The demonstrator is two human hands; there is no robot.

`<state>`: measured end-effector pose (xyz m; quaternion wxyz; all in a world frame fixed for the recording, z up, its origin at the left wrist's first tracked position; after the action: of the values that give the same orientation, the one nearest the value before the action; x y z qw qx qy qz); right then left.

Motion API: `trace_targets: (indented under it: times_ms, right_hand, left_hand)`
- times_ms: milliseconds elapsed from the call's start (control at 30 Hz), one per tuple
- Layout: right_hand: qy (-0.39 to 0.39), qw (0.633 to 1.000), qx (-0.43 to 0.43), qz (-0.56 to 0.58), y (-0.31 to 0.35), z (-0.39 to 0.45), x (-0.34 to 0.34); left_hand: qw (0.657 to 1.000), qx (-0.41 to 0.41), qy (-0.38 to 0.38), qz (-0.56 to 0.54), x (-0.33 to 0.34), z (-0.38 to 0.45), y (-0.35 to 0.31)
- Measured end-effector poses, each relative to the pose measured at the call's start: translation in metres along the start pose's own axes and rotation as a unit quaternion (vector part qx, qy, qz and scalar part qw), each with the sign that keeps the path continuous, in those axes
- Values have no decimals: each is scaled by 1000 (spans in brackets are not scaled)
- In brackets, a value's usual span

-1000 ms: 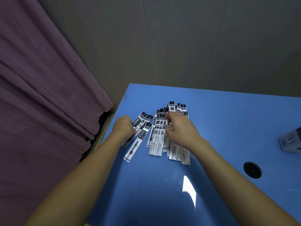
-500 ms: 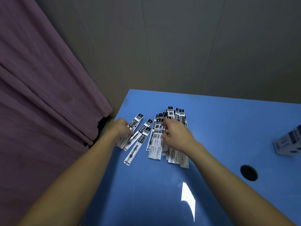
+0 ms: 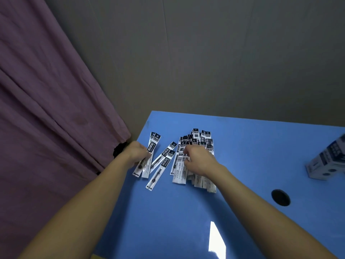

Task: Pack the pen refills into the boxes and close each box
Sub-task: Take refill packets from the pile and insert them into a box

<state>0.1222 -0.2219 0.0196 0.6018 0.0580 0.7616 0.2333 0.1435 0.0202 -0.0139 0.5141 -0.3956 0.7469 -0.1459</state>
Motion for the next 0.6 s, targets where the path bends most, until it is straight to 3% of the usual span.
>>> trace_targets:
  times_ms: [233,600]
  right_hand:
    - [-23,998,41,-41,2,-22,-16]
    - [-88,973,192,-92,-42,-131,-66]
  left_hand:
    - [993,88,-53,64,-24,-36,-37]
    - [959,264,-39,99,15,-113,-108]
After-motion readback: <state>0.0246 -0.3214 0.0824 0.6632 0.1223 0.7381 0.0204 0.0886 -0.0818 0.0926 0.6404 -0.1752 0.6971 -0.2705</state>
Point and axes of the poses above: each hand's wrist, its own z-axis towards the middle knuckle, its own x-axis out of the palm, y = z × x, the point moved 10 cm from there along z, towards the middle knuckle, and after that the axes turned 3 degrees about x, right-handed, at the moved point
